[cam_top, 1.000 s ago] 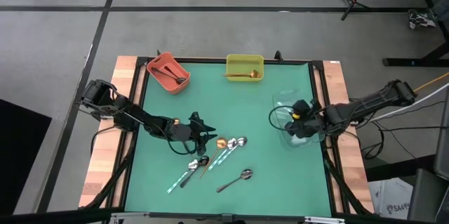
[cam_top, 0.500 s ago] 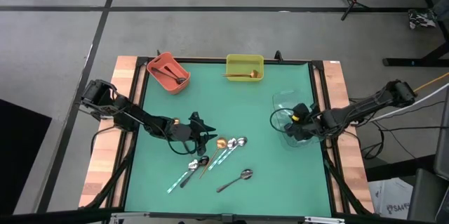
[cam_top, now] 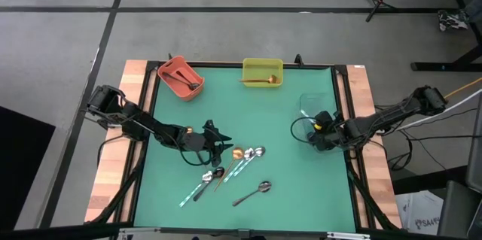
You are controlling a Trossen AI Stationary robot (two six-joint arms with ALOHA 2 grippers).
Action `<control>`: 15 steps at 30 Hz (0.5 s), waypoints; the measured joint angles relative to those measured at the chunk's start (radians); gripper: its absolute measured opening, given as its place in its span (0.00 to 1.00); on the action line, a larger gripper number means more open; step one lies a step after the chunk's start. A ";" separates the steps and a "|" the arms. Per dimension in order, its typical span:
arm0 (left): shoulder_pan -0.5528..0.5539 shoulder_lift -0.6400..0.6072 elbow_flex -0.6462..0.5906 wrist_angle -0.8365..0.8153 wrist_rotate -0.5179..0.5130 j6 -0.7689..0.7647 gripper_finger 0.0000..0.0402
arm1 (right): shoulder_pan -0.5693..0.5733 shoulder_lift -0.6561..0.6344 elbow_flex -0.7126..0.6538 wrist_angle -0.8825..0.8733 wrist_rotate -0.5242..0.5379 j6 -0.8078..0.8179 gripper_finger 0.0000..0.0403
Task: Sort silverware by color (type)
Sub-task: Put the white patterned spoon into the transparent bin
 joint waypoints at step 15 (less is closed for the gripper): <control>0.000 0.000 0.000 0.000 0.000 0.000 0.29 | 0.000 0.000 0.000 0.000 -0.006 -0.003 0.04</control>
